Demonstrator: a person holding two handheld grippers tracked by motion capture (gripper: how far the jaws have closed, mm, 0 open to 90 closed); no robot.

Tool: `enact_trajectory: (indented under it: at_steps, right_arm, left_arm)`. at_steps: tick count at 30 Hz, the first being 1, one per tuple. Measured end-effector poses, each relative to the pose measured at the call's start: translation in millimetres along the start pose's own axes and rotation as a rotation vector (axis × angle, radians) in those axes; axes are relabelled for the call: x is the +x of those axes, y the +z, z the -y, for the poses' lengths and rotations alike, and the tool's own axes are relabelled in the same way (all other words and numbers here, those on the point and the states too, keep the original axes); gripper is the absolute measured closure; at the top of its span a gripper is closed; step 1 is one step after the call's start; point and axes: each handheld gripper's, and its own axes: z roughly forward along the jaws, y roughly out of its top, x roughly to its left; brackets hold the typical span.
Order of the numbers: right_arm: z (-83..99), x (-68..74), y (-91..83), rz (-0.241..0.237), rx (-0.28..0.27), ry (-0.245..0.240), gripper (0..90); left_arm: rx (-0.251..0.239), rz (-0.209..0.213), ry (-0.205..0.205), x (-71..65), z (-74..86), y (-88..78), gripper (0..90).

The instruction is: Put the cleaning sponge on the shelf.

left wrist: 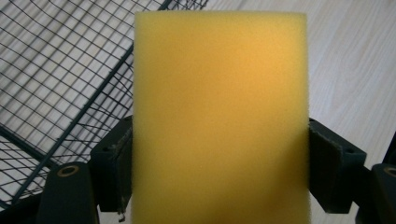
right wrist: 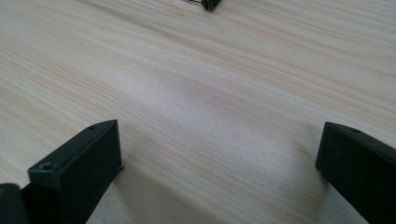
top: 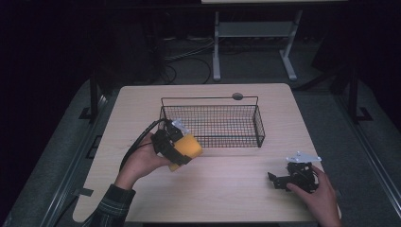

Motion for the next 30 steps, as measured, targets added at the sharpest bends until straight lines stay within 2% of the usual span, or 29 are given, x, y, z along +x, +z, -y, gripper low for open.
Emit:
enact_trajectory:
  at_steps: [11,30]
  right_arm:
    - [-0.1,0.3,-0.1,-0.001,0.003,0.005,0.0]
    - [-0.1,0.2,0.0,-0.001,0.003,0.005,0.0]
  left_arm:
    - [-0.007,-0.003,-0.006,11.4,-11.7,-4.0,22.4]
    - [-0.017,-0.024,-0.039,37.6,-26.7,2.0,22.4]
